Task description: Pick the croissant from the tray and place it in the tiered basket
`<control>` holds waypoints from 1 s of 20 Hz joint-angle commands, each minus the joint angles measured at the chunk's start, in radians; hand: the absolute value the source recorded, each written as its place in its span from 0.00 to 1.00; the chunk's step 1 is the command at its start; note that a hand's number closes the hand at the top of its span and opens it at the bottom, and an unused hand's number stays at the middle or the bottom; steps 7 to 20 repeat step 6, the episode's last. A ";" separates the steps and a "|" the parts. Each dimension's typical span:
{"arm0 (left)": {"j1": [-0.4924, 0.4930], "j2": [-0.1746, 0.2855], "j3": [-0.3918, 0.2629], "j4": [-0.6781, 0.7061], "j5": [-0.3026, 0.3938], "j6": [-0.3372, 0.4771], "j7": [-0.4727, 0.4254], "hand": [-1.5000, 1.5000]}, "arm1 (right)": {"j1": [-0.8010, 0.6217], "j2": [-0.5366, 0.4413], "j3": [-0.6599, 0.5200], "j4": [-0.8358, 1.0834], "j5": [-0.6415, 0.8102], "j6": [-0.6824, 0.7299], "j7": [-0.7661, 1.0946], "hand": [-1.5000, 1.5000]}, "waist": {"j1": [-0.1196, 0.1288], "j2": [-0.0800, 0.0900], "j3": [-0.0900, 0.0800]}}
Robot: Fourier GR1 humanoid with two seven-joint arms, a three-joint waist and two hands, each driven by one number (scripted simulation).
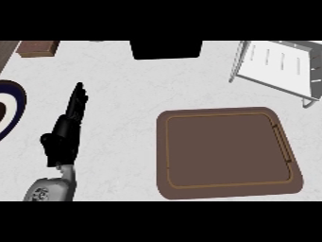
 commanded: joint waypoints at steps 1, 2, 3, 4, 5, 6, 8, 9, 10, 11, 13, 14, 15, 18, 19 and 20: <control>0.047 0.010 0.009 -0.031 0.006 -0.001 -0.005 0.50 | 0.192 0.042 -0.070 -0.229 -0.114 0.045 -0.033 0.00 | -0.019 -0.007 0.000; 0.021 -0.002 -0.003 -0.038 -0.015 0.019 0.042 0.50 | 0.209 0.028 -0.072 -0.270 -0.125 0.101 -0.024 0.00 | -0.047 -0.017 0.000; 0.055 -0.011 -0.010 -0.015 -0.019 0.022 -0.022 0.50 | 0.277 0.020 -0.106 -0.329 -0.165 0.128 -0.042 0.00 | -0.030 -0.006 0.000; 0.027 0.006 0.007 -0.043 -0.011 0.018 0.037 0.50 | 0.314 0.080 -0.114 -0.384 -0.184 0.119 -0.041 0.00 | -0.049 -0.015 0.000; 0.051 0.003 0.014 -0.024 -0.002 0.018 -0.001 0.50 | 0.340 0.082 -0.123 -0.443 -0.218 0.180 -0.030 0.00 | -0.054 -0.016 -0.001; 0.027 0.015 0.026 -0.023 0.007 0.006 -0.004 0.50 | 0.412 0.086 -0.156 -0.497 -0.250 0.188 -0.067 0.00 | -0.052 -0.010 0.000; 0.027 0.015 0.026 -0.023 0.007 0.006 -0.004 0.50 | 0.412 0.086 -0.156 -0.497 -0.250 0.188 -0.067 0.00 | -0.052 -0.010 0.000; 0.027 0.015 0.026 -0.023 0.007 0.006 -0.004 0.50 | 0.412 0.086 -0.156 -0.497 -0.250 0.188 -0.067 0.00 | -0.052 -0.010 0.000; 0.027 0.015 0.026 -0.023 0.007 0.006 -0.004 0.50 | 0.412 0.086 -0.156 -0.497 -0.250 0.188 -0.067 0.00 | -0.052 -0.010 0.000; 0.027 0.015 0.026 -0.023 0.007 0.006 -0.004 0.50 | 0.412 0.086 -0.156 -0.497 -0.250 0.188 -0.067 0.00 | -0.052 -0.010 0.000; 0.027 0.015 0.026 -0.023 0.007 0.006 -0.004 0.50 | 0.412 0.086 -0.156 -0.497 -0.250 0.188 -0.067 0.00 | -0.052 -0.010 0.000; 0.027 0.015 0.026 -0.023 0.007 0.006 -0.004 0.50 | 0.412 0.086 -0.156 -0.497 -0.250 0.188 -0.067 0.00 | -0.052 -0.010 0.000; 0.027 0.015 0.026 -0.023 0.007 0.006 -0.004 0.50 | 0.412 0.086 -0.156 -0.497 -0.250 0.188 -0.067 0.00 | -0.052 -0.010 0.000; 0.027 0.015 0.026 -0.023 0.007 0.006 -0.004 0.50 | 0.412 0.086 -0.156 -0.497 -0.250 0.188 -0.067 0.00 | -0.052 -0.010 0.000; 0.027 0.015 0.026 -0.023 0.007 0.006 -0.004 0.50 | 0.412 0.086 -0.156 -0.497 -0.250 0.188 -0.067 0.00 | -0.052 -0.010 0.000; 0.027 0.015 0.026 -0.023 0.007 0.006 -0.004 0.50 | 0.412 0.086 -0.156 -0.497 -0.250 0.188 -0.067 0.00 | -0.052 -0.010 0.000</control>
